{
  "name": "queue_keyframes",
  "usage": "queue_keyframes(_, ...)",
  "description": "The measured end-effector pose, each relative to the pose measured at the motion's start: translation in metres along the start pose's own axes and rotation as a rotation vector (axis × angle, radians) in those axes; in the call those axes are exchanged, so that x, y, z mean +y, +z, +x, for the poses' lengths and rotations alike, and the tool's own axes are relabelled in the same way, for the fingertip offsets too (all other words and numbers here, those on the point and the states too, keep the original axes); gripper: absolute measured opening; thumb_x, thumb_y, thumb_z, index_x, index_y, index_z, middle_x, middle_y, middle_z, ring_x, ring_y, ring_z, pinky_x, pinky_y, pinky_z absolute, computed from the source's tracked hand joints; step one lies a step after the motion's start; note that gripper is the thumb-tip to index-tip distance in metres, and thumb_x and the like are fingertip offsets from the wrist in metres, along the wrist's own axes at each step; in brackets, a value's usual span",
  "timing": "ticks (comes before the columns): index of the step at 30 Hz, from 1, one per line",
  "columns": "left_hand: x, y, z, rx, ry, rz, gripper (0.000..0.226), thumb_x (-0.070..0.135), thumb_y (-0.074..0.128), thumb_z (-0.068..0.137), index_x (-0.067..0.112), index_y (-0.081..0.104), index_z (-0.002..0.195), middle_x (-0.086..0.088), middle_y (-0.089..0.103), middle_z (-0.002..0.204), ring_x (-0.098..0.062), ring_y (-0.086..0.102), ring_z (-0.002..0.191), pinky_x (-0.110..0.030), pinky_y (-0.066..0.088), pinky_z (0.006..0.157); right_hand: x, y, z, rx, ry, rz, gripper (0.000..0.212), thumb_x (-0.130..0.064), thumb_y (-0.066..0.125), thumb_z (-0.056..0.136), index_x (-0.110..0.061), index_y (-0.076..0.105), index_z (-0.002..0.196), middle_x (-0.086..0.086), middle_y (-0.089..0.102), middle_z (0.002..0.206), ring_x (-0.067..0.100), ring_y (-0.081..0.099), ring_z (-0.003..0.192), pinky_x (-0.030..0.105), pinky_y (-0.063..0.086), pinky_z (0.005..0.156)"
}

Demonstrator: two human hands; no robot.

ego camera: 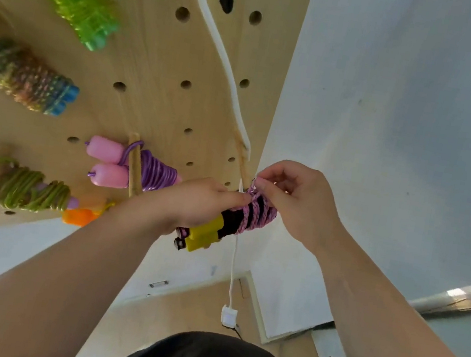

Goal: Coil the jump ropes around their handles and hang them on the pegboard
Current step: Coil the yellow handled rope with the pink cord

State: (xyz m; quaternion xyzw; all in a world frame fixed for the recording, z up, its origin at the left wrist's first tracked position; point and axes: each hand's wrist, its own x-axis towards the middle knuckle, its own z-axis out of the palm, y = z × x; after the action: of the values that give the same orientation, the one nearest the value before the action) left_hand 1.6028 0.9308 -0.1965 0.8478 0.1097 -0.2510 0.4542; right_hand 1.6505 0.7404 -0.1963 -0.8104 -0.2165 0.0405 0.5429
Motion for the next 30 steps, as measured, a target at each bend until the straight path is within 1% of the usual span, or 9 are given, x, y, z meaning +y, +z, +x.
queue_keyframes(5, -0.007, 0.006, -0.007, -0.004, -0.046, -0.130, 0.059, 0.069, 0.055, 0.091, 0.014, 0.070, 0.108, -0.017, 0.077, 0.084, -0.037, 0.076, 0.076, -0.058, 0.060, 0.081, 0.009, 0.000, 0.010, -0.130, -0.047, 0.093, 0.012, -0.009, 0.071, 0.091, -0.018, 0.074, 0.085, 0.000, 0.073, 0.079, 0.030, 0.067, 0.074, 0.043, 0.057, 0.074)
queue_keyframes(8, -0.008, 0.010, -0.008, 0.081, -0.065, -0.111, 0.067, 0.074, 0.055, 0.087, 0.010, 0.067, 0.102, -0.016, 0.076, 0.084, -0.035, 0.075, 0.073, -0.056, 0.061, 0.081, 0.012, 0.003, 0.014, -0.156, -0.070, 0.136, 0.013, -0.007, 0.070, 0.091, -0.018, 0.073, 0.083, 0.000, 0.073, 0.080, 0.035, 0.065, 0.074, 0.046, 0.055, 0.073)
queue_keyframes(10, -0.008, 0.011, -0.009, 0.168, -0.061, -0.053, 0.079, 0.081, 0.054, 0.079, 0.004, 0.059, 0.090, -0.015, 0.065, 0.077, -0.033, 0.069, 0.066, -0.050, 0.057, 0.071, 0.014, 0.004, 0.016, -0.163, -0.070, 0.172, 0.013, -0.007, 0.070, 0.091, -0.018, 0.072, 0.084, 0.000, 0.073, 0.080, 0.034, 0.067, 0.075, 0.048, 0.056, 0.074)
queue_keyframes(12, -0.008, 0.014, -0.009, 0.244, -0.028, 0.014, 0.066, 0.077, 0.053, 0.084, 0.012, 0.047, 0.076, -0.012, 0.043, 0.071, -0.026, 0.047, 0.060, -0.042, 0.038, 0.062, 0.019, 0.007, 0.017, -0.157, -0.067, 0.205, 0.012, -0.007, 0.069, 0.091, -0.017, 0.072, 0.085, 0.002, 0.074, 0.081, 0.034, 0.068, 0.078, 0.049, 0.057, 0.075)
queue_keyframes(15, -0.006, 0.015, -0.009, 0.279, -0.020, -0.005, 0.057, 0.067, 0.054, 0.092, 0.015, 0.040, 0.072, -0.008, 0.031, 0.068, -0.022, 0.034, 0.062, -0.039, 0.028, 0.063, 0.024, 0.011, 0.017, -0.132, -0.045, 0.289, 0.012, -0.002, 0.069, 0.092, -0.013, 0.073, 0.087, 0.007, 0.075, 0.082, 0.030, 0.070, 0.080, 0.042, 0.059, 0.076)
queue_keyframes(20, -0.009, 0.009, 0.000, 0.221, -0.084, -0.173, 0.080, 0.086, 0.058, 0.069, 0.009, 0.059, 0.086, -0.011, 0.062, 0.081, -0.034, 0.062, 0.063, -0.048, 0.050, 0.064, 0.028, 0.014, 0.022, -0.093, 0.032, 0.431, 0.011, 0.002, 0.069, 0.091, -0.007, 0.074, 0.088, 0.003, 0.077, 0.081, 0.015, 0.072, 0.078, 0.022, 0.054, 0.072)
queue_keyframes(22, -0.006, 0.009, 0.001, 0.203, -0.098, -0.250, 0.084, 0.076, 0.063, 0.080, -0.004, 0.065, 0.103, -0.026, 0.073, 0.090, -0.043, 0.073, 0.074, -0.053, 0.060, 0.072, 0.029, 0.015, 0.027, -0.068, 0.030, 0.406, 0.008, 0.000, 0.070, 0.091, -0.006, 0.074, 0.088, 0.002, 0.077, 0.080, 0.015, 0.072, 0.077, 0.021, 0.054, 0.070)
queue_keyframes(26, -0.002, 0.007, 0.002, 0.156, -0.061, -0.365, 0.048, 0.042, 0.070, 0.090, 0.000, 0.067, 0.114, -0.030, 0.071, 0.102, -0.040, 0.073, 0.078, -0.048, 0.060, 0.075, 0.027, 0.021, 0.036, 0.021, -0.141, 0.056, 0.017, -0.019, 0.068, 0.095, -0.027, 0.072, 0.081, -0.009, 0.071, 0.080, 0.005, 0.064, 0.085, 0.012, 0.045, 0.076)
queue_keyframes(30, -0.008, 0.011, -0.004, 0.137, -0.026, -0.509, 0.050, 0.023, 0.071, 0.070, 0.008, 0.065, 0.117, -0.028, 0.069, 0.109, -0.033, 0.071, 0.081, -0.042, 0.056, 0.070, 0.028, 0.029, 0.043, 0.020, -0.142, -0.076, 0.024, -0.031, 0.059, 0.101, -0.041, 0.068, 0.081, -0.013, 0.066, 0.082, 0.003, 0.059, 0.087, 0.014, 0.039, 0.073)
